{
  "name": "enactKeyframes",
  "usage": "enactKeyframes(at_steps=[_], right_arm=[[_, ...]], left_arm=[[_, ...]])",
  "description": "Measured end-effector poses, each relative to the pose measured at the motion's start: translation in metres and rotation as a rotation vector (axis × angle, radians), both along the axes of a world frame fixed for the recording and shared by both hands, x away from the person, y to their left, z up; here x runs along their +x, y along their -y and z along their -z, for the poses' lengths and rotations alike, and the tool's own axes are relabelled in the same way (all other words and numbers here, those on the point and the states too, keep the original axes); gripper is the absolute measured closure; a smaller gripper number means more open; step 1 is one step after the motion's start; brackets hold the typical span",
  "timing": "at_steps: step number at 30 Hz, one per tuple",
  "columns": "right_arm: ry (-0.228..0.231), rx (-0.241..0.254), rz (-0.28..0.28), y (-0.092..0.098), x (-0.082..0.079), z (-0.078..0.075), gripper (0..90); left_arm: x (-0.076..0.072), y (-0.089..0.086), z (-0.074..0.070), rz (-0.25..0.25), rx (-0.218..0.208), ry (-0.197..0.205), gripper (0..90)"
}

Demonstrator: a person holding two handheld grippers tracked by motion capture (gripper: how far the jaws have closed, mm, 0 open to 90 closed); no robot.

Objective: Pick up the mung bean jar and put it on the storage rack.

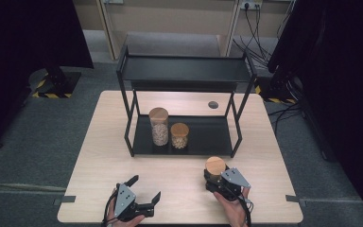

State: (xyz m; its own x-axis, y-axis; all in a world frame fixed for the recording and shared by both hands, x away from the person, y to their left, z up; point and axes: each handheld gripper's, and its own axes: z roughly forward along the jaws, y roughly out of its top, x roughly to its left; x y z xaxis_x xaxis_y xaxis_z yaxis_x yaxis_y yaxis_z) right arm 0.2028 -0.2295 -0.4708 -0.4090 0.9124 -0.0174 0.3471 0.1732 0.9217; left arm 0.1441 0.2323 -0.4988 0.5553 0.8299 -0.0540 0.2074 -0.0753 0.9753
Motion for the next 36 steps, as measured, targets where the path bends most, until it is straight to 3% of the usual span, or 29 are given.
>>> enactKeyframes(at_steps=[9,22,36], right_arm=[[0.029,0.011,-0.023,-0.003,0.003,-0.007,25.2],[0.073,0.026,-0.036,-0.025,0.028,-0.025,25.2],[0.081,0.019,-0.006,-0.039,0.05,-0.029,25.3]], left_arm=[[0.0,0.0,0.0,0.001,0.001,-0.004,1.6],[0.001,0.0,0.0,0.006,-0.001,-0.008,1.6],[0.001,0.0,0.001,0.009,0.0,-0.004,1.6]])
